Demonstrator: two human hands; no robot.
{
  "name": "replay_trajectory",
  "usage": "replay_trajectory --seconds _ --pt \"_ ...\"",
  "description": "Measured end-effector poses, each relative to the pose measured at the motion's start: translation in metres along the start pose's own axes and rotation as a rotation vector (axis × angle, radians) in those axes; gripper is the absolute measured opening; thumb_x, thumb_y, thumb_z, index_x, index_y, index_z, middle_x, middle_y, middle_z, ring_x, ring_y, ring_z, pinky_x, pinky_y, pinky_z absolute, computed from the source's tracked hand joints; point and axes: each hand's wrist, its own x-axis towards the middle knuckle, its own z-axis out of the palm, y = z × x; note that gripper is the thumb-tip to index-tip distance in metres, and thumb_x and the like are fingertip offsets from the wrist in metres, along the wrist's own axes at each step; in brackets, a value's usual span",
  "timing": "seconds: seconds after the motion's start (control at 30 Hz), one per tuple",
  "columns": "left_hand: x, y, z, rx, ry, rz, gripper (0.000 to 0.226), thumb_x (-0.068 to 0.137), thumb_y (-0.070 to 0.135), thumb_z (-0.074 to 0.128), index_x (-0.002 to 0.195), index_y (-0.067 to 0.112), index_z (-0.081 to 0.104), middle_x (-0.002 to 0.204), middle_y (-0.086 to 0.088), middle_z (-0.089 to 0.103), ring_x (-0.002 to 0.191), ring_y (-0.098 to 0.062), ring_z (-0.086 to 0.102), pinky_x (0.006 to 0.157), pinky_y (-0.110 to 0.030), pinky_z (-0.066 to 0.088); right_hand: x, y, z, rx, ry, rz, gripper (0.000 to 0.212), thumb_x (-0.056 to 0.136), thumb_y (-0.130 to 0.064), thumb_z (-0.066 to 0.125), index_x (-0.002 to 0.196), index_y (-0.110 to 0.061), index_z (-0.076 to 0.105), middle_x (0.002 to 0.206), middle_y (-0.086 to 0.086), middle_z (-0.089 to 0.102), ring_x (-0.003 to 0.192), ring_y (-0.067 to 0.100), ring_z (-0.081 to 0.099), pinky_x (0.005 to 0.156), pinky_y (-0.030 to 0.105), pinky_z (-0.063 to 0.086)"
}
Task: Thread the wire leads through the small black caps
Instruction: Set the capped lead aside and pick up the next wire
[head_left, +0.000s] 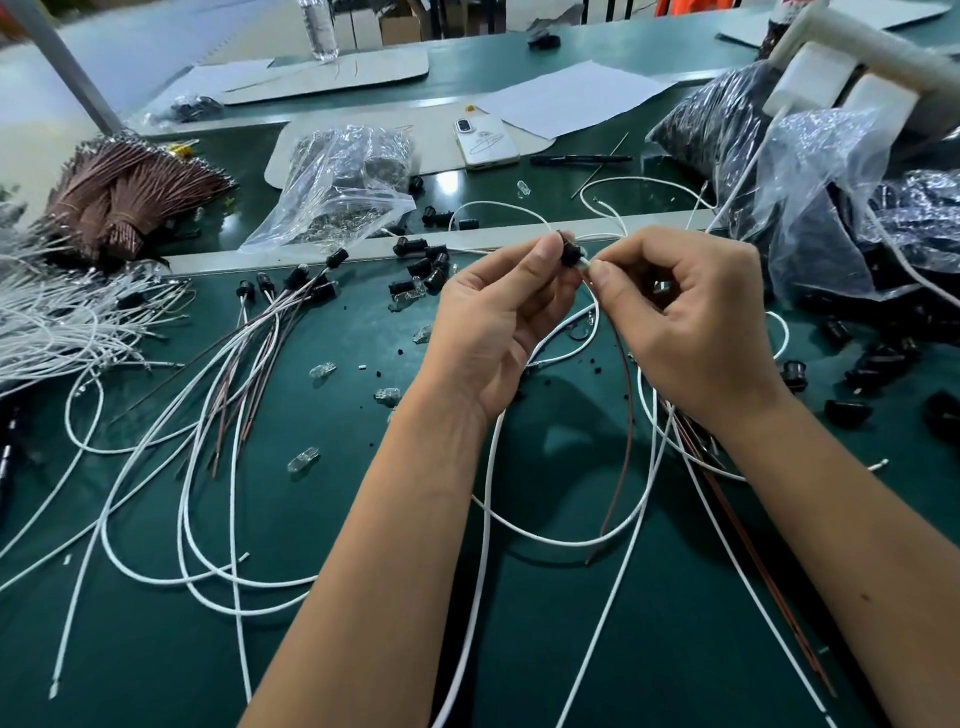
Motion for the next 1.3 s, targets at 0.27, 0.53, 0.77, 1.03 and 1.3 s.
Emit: replay_trajectory --seconds 0.27,0.53,0.77,1.03,1.3 --pt "-0.001 -0.005 0.006 0.033 0.015 0.064 0.023 0.077 0.010 0.072 0.097 -0.001 0.072 0.082 -0.009 0.073 0.071 -0.015 0.069 0.071 -0.020 0.058 -0.001 0.004 0.002 0.029 0.018 0.032 0.015 0.097 -0.012 0.069 0.085 -0.005 0.074 0.070 0.000 0.068 0.061 0.012 0.059 0.060 0.029 0.048" --pt "-0.003 -0.011 0.011 0.090 0.088 0.132 0.006 0.090 0.004 0.069 0.096 0.003 0.072 0.078 -0.004 0.075 0.069 -0.011 0.070 0.069 -0.021 0.057 -0.006 0.004 0.008 -0.013 0.088 0.018 0.016 0.097 -0.011 0.069 0.083 -0.003 0.072 0.071 0.006 0.068 0.064 0.021 0.060 0.062 0.038 0.049" --pt "-0.005 -0.017 0.017 0.077 0.114 0.164 0.005 0.091 0.000 0.068 0.092 0.004 0.072 0.077 -0.004 0.074 0.067 -0.012 0.069 0.068 -0.021 0.057 -0.008 0.004 0.009 -0.120 0.140 -0.068 0.015 0.097 -0.007 0.068 0.082 -0.002 0.070 0.074 0.005 0.067 0.066 0.017 0.058 0.064 0.027 0.046" --pt "-0.004 -0.022 0.017 0.084 0.114 0.210 0.006 0.091 0.001 0.068 0.091 0.004 0.073 0.075 -0.003 0.073 0.065 -0.010 0.066 0.065 -0.020 0.055 -0.010 0.006 0.011 -0.021 0.111 0.013 0.014 0.097 -0.009 0.067 0.084 -0.004 0.071 0.074 0.004 0.068 0.066 0.017 0.060 0.063 0.033 0.049" --pt "-0.003 -0.018 0.012 0.167 0.132 0.262 0.005 0.091 0.002 0.070 0.092 0.005 0.073 0.075 -0.002 0.073 0.068 -0.012 0.067 0.070 -0.022 0.055 -0.004 0.008 0.013 0.148 0.047 0.123 0.012 0.099 -0.014 0.068 0.089 -0.019 0.071 0.067 -0.019 0.064 0.059 0.001 0.056 0.062 0.015 0.043"
